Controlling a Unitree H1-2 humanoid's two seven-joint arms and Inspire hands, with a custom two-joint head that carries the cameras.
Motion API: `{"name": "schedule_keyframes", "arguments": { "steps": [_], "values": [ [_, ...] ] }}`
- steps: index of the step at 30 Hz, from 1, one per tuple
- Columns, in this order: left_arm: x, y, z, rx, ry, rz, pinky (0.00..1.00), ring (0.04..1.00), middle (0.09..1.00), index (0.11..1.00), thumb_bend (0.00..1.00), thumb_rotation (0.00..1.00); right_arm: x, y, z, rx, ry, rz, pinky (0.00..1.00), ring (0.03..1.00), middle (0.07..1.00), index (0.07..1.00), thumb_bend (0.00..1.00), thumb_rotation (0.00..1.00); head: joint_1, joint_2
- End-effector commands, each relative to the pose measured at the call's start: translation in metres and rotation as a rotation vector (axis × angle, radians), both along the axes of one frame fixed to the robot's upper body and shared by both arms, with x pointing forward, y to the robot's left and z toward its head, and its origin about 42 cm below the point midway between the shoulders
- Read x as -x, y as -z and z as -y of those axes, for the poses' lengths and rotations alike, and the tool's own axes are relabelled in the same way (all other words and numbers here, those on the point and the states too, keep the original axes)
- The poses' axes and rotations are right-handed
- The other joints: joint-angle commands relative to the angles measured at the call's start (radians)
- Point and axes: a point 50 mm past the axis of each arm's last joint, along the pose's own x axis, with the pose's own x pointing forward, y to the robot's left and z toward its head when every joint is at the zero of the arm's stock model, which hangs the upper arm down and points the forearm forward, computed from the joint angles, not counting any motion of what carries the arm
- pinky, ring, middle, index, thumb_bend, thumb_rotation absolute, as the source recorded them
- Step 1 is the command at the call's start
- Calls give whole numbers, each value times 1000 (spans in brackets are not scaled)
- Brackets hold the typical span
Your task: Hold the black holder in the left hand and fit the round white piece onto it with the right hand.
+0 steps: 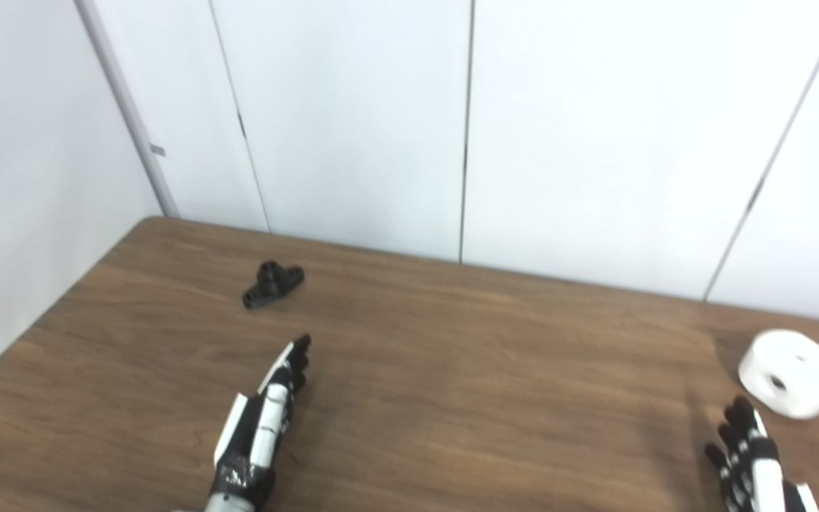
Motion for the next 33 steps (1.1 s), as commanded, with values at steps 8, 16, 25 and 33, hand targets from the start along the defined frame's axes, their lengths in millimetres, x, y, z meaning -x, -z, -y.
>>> {"name": "schedule_keyframes", "arguments": {
  "steps": [8, 16, 25, 33],
  "values": [
    [-1, 10, 9, -4, 9, 6, 1000, 1000, 1000, 987, 478, 999, -8, 8, 6, 27, -8, 64, 1000, 1000, 1000, 1000, 620, 1000, -6, -26],
    [2, 5, 8, -89, -16, -31, 1000, 1000, 1000, 983, 574, 814, -8, 8, 8, 31, -57, 51, 1000, 1000, 1000, 1000, 689, 1000, -27, -3],
    [-3, -38, -4, -331, -119, -16, 1000, 1000, 1000, 951, 739, 394, -4, 5, 3, 12, -52, 24, 1000, 1000, 1000, 1000, 701, 1000, -44, 16],
    [-27, -77, -38, -574, -198, -21, 1000, 1000, 980, 905, 820, 318, -3, 5, 1, 18, -44, 15, 1000, 1000, 1000, 1000, 706, 1000, -55, 18]
  ]
}}
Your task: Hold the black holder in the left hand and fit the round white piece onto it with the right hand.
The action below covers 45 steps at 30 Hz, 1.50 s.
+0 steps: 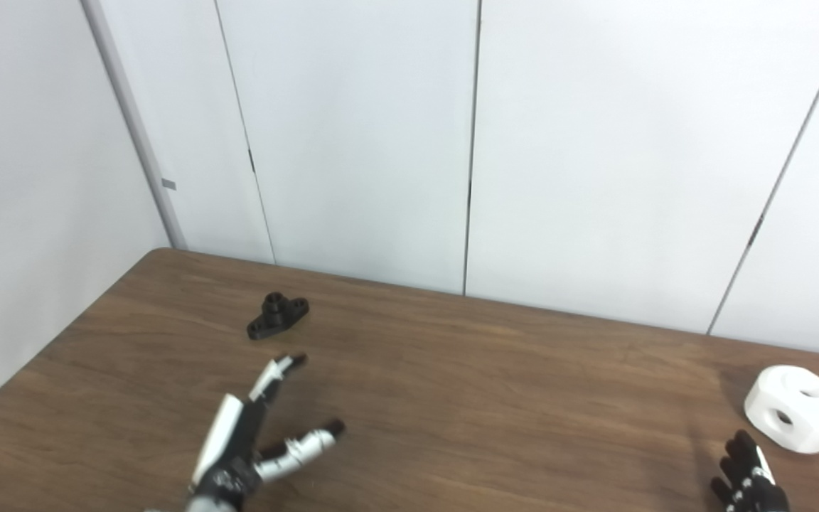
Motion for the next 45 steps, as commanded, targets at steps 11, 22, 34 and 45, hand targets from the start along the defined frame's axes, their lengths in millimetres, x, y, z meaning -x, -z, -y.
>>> {"name": "schedule_keyframes", "arguments": {
  "steps": [11, 22, 34, 45],
  "values": [
    [-41, -46, -50, -281, -124, 24, 1000, 1000, 967, 849, 906, 303, -1, -6, -5, 12, 2, 3, 1000, 1000, 1000, 1000, 709, 1000, -10, 8],
    [-76, -47, -87, -341, -224, -43, 1000, 1000, 971, 835, 885, 347, 0, -8, -12, 29, 7, 3, 1000, 1000, 1000, 1000, 639, 1000, -14, 14],
    [-111, -42, -103, -359, -258, -138, 1000, 1000, 968, 824, 869, 398, 4, -12, -15, 70, 17, -1, 1000, 1000, 1000, 1000, 644, 1000, -27, 22],
    [-146, -42, -109, -394, -263, -207, 1000, 1000, 982, 833, 869, 388, 7, -15, -17, 71, 21, -4, 1000, 1000, 1000, 1000, 595, 1000, -27, 23]
  ]
}}
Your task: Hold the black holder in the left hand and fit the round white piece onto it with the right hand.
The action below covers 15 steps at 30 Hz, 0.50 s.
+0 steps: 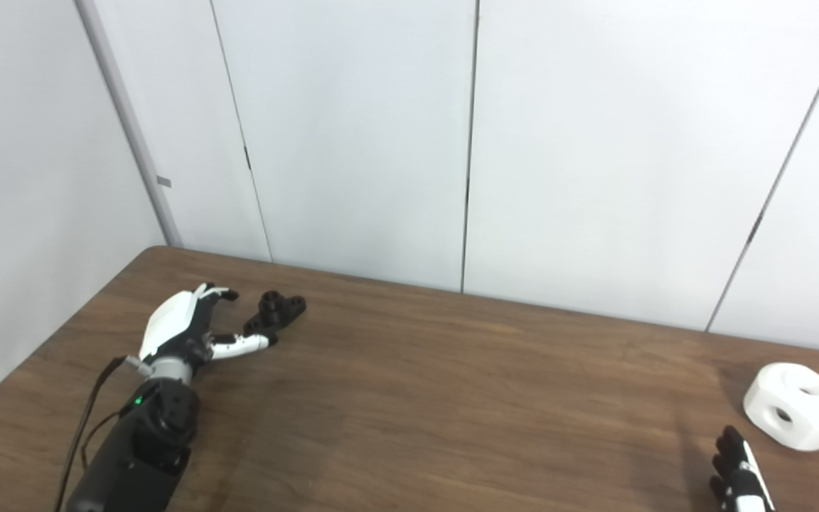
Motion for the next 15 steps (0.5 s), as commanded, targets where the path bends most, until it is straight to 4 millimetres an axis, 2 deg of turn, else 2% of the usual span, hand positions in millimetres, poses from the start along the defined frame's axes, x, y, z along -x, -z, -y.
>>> {"name": "schedule_keyframes", "arguments": {
  "steps": [1, 15],
  "values": [
    [-16, -31, -8, -60, -4, 71, 1000, 1000, 982, 832, 878, 392, 3, -4, -2, 3, 0, 7, 1000, 1000, 1000, 1000, 592, 1000, 0, 1],
    [-46, -28, -1, -69, 12, 23, 1000, 1000, 983, 829, 883, 361, 8, -4, -3, 14, 3, 8, 1000, 1000, 1000, 1000, 542, 1000, -12, 1]
  ]
}}
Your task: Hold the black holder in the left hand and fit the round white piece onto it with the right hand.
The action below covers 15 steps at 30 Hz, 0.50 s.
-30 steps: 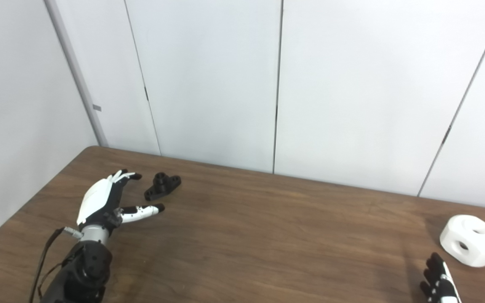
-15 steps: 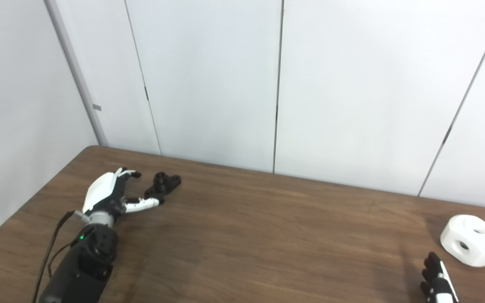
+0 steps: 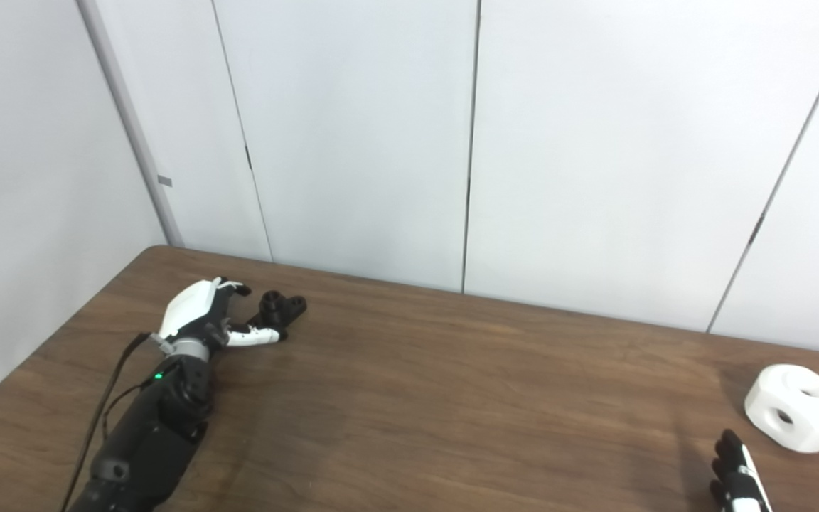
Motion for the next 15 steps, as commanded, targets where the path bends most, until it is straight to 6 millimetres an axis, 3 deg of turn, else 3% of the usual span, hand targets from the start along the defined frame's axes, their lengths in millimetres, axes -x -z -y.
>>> {"name": "schedule_keyframes", "arguments": {
  "steps": [1, 15],
  "values": [
    [-16, -30, -4, -36, -10, 87, 1000, 1000, 983, 828, 877, 350, 3, -3, -2, -2, -1, 6, 1000, 1000, 1000, 1000, 545, 1000, -1, -1],
    [-25, -14, -2, -67, -16, 21, 1000, 1000, 970, 829, 870, 386, 9, -6, -2, -18, 5, -6, 1000, 1000, 1000, 1000, 556, 1000, -5, 8]
  ]
}}
